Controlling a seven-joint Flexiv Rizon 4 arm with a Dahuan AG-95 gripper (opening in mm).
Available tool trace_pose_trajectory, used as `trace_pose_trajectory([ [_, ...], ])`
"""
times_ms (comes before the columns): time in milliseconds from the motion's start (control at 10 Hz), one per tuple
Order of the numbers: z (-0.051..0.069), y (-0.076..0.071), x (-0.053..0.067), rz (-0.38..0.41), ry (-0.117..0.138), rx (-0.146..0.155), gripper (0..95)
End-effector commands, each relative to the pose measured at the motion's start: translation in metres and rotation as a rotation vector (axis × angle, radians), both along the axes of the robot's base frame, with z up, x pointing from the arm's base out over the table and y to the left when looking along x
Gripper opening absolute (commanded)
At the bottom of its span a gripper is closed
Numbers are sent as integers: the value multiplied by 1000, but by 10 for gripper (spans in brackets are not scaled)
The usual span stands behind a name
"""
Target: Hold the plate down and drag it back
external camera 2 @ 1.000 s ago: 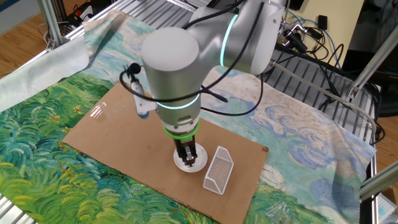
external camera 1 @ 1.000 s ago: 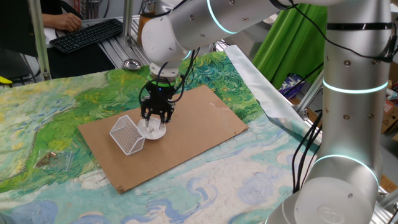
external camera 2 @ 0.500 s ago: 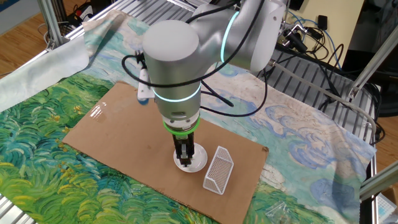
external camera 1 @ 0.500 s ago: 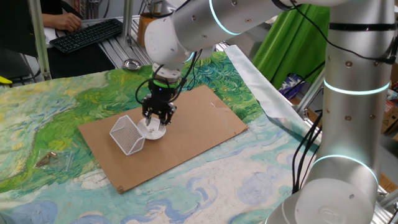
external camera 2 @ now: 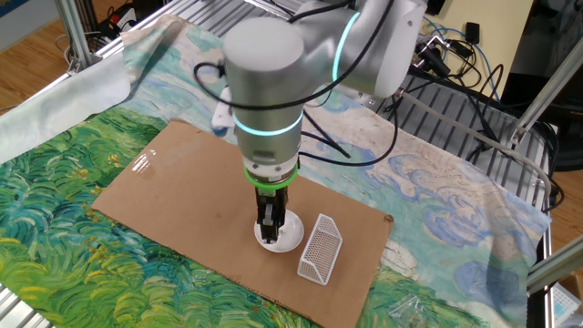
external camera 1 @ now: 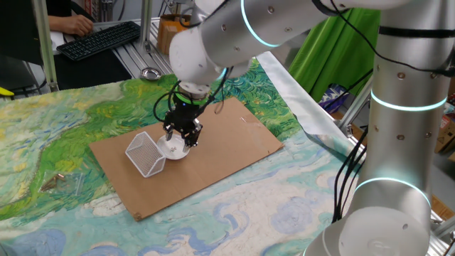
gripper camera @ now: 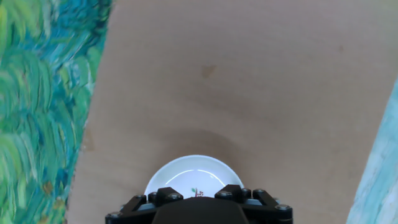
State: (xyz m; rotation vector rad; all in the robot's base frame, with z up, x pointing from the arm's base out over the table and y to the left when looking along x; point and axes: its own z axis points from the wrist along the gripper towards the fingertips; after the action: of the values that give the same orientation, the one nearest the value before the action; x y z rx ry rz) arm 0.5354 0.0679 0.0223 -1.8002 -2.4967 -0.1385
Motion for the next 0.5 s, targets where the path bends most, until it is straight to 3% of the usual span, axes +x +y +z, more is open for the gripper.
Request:
trace_pose_trajectory([
  [100,-1,1,1,-65,-12,5,570],
  [500,-1,1,1,-110,-12,19,570],
])
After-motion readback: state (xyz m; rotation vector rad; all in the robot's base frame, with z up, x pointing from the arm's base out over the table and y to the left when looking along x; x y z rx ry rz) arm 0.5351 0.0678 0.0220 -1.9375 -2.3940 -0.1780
